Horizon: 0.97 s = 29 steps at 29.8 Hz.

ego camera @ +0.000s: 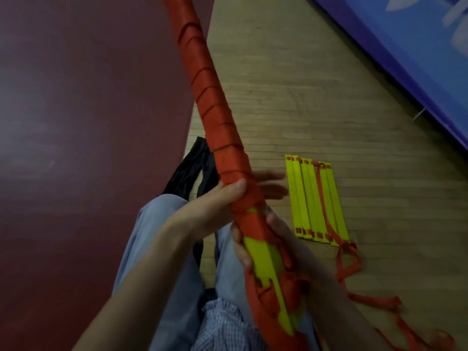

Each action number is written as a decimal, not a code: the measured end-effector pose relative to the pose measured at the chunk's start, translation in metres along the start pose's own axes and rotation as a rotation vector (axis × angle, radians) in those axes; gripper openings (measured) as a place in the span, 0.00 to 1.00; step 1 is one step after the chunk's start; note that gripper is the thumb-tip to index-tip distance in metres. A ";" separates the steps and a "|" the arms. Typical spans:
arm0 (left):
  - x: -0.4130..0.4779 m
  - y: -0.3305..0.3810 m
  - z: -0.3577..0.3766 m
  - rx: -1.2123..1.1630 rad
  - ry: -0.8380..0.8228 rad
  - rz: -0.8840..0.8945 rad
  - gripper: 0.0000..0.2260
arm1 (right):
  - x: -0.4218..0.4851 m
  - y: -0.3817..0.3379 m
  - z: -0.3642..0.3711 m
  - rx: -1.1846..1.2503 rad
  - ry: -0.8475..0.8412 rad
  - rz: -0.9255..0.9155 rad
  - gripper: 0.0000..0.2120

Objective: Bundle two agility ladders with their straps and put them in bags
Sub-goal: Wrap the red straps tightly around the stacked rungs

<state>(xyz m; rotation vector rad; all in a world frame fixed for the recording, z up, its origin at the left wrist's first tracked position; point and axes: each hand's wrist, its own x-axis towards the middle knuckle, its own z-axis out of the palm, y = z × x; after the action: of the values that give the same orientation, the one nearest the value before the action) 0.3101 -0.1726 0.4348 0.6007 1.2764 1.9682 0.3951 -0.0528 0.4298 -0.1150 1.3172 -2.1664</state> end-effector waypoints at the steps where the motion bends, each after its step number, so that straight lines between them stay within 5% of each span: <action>1: -0.001 0.003 -0.002 -0.003 0.028 -0.013 0.34 | 0.004 -0.003 -0.010 0.026 0.028 -0.101 0.05; 4: -0.001 -0.007 -0.003 -0.217 0.226 -0.045 0.28 | 0.013 -0.002 -0.023 -0.402 0.368 -0.137 0.07; 6: 0.003 -0.016 0.002 -0.158 0.365 -0.081 0.21 | 0.017 0.006 -0.024 -0.531 0.430 -0.177 0.05; 14: -0.002 -0.013 0.001 -0.254 0.125 0.023 0.24 | -0.001 -0.014 -0.042 -0.561 0.122 0.040 0.10; 19: -0.001 0.002 -0.001 -0.070 0.054 0.016 0.24 | 0.004 -0.006 -0.042 -0.642 0.168 -0.064 0.10; 22: -0.002 0.013 -0.001 0.211 0.227 -0.020 0.25 | 0.006 0.004 -0.037 -0.648 0.324 -0.200 0.11; 25: -0.001 0.008 0.010 0.184 0.493 0.025 0.20 | 0.009 0.010 -0.037 -1.030 0.512 -0.244 0.06; 29: 0.007 -0.010 0.025 0.260 0.832 0.148 0.17 | 0.009 0.011 -0.032 -1.288 0.499 -0.306 0.13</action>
<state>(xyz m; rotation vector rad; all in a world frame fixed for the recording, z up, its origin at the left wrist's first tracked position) 0.3262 -0.1498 0.4361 -0.0504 2.0483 2.2854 0.3814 -0.0365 0.4024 -0.2936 2.9452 -1.2094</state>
